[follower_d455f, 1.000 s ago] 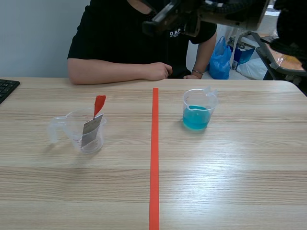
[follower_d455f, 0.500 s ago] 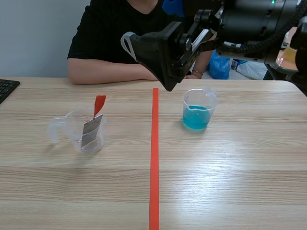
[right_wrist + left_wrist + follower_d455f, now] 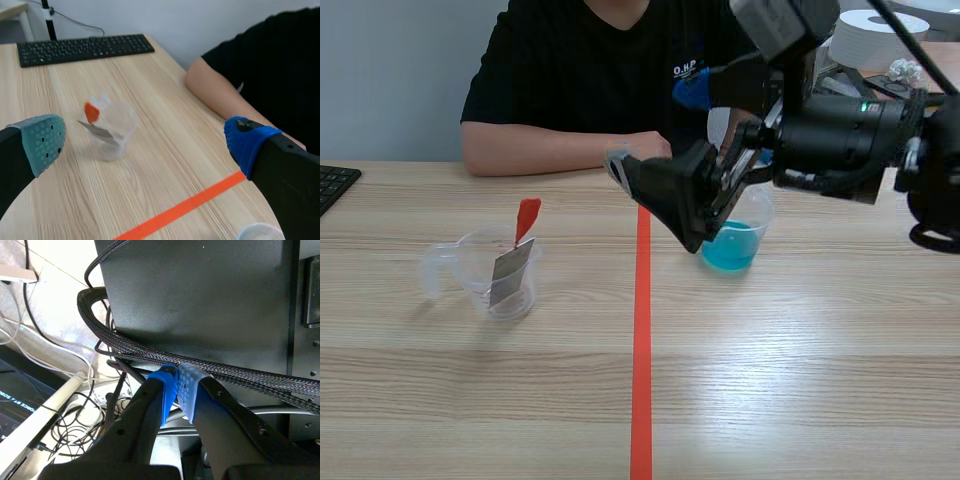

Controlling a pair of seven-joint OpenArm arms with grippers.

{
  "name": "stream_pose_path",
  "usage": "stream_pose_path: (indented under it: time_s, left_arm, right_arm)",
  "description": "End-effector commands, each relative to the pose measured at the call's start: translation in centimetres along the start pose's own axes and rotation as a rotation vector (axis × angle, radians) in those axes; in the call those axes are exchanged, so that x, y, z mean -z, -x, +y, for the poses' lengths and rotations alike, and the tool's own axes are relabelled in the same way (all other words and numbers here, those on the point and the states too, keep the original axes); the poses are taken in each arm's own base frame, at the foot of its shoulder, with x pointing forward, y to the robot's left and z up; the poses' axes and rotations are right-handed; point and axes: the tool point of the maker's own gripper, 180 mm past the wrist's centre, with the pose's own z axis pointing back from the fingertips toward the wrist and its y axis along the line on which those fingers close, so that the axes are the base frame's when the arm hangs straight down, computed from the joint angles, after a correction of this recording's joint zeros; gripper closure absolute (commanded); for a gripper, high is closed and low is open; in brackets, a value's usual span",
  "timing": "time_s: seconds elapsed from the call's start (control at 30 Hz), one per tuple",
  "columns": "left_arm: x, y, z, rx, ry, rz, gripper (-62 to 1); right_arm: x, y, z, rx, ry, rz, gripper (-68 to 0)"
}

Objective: Do the redox reaction experiment.
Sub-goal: 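Lift the metal plate out of the left beaker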

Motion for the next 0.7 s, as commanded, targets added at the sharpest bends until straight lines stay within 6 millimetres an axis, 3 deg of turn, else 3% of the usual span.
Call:
stream_pose_path:
  time_s: [0.0, 0.37, 0.6, 0.67]
  left_arm:
    - [0.0, -0.2, 0.1, -0.002, -0.002, -0.011, -4.2]
    - [0.0, -0.2, 0.1, -0.002, -0.002, -0.011, -4.2]
    - [0.0, -0.2, 0.1, -0.002, -0.002, -0.011, -4.2]
    - [0.0, -0.2, 0.1, -0.002, -0.002, -0.011, -4.2]
  right_arm:
    - [0.6, -0.9, -0.1, -0.009, -0.002, -0.048, -67.9]
    - [4.9, 3.9, 1.0, -0.026, -0.047, 0.005, -67.9]
    - [7.3, 3.9, 2.5, -0.087, -0.116, -0.007, -67.9]
    - [7.9, 3.9, 2.7, -0.108, -0.129, -0.002, -64.7]
